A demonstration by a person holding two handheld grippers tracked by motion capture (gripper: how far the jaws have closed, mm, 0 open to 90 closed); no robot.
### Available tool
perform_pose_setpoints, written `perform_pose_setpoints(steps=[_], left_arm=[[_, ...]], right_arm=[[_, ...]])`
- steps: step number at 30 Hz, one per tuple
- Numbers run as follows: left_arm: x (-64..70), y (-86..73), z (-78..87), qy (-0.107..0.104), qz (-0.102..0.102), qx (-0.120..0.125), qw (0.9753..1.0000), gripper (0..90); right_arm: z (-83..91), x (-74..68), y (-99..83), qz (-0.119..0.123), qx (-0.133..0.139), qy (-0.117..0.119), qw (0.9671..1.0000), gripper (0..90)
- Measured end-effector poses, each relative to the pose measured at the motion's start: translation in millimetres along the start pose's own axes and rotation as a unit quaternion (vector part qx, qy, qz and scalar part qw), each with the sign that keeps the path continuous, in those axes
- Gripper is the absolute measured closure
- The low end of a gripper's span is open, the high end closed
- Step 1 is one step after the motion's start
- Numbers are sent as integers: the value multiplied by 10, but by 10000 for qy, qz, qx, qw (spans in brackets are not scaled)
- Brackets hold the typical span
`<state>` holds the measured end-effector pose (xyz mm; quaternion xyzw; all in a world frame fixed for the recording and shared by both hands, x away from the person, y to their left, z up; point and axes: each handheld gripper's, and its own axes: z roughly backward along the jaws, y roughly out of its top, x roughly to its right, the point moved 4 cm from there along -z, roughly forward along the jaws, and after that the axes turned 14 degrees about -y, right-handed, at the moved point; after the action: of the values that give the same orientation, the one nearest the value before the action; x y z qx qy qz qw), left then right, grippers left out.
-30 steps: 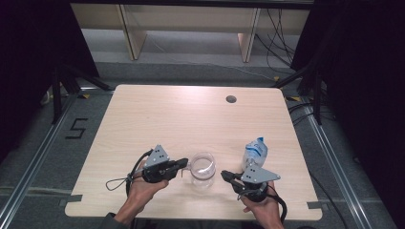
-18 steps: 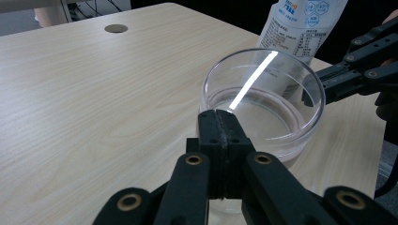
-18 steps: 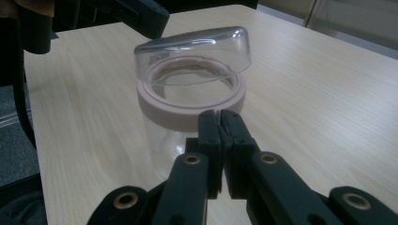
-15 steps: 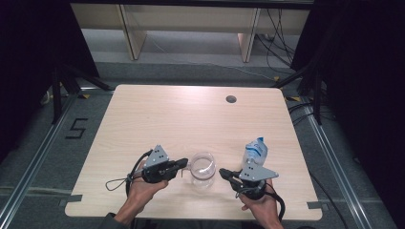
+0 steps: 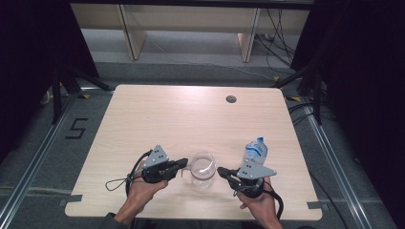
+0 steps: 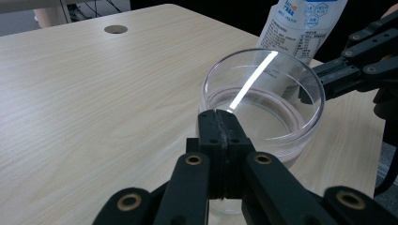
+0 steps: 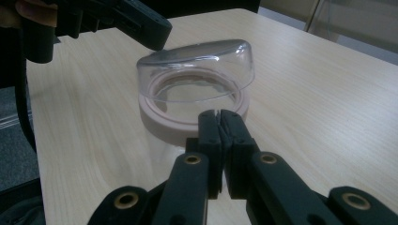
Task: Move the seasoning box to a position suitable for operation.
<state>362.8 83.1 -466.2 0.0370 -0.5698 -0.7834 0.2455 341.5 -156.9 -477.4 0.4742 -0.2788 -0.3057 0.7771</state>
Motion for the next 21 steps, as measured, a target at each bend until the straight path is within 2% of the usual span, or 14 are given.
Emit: perform_pose_setpoints(steps=[2,3,4,5,6,8,11,12,17,21], left_arm=[[0,-2,-1,-13,0,11,10000,892],[-1,-3,0,-14,-3,12,10000,893],[-2,-3,0,-17,-10,14,10000,893],[-2,-3,0,-20,-8,17,10000,893],[6,-7,-5,0,99,56,9999,893],[5,-8,-4,-2,108,64,9999,893],[5,-9,-4,-1,107,68,9999,893],[5,-10,-4,-1,106,68,9999,893],[1,-9,2,-7,54,49,10000,892],[-3,-10,5,-19,53,43,10000,887]], right_arm=[[-2,-14,4,-54,-58,68,9999,878],[-16,-1,16,11,59,-15,10000,878],[-21,-2,21,-37,91,-37,9999,878],[-22,-2,25,3,49,38,10000,878],[-32,-7,29,9,93,2,10000,878],[-45,-8,34,25,80,112,9999,878],[-44,-4,37,12,14,66,10000,878],[-56,-5,42,-16,103,-6,9999,878],[-60,-12,50,19,68,130,9999,879],[-57,-16,64,32,52,93,9999,878]])
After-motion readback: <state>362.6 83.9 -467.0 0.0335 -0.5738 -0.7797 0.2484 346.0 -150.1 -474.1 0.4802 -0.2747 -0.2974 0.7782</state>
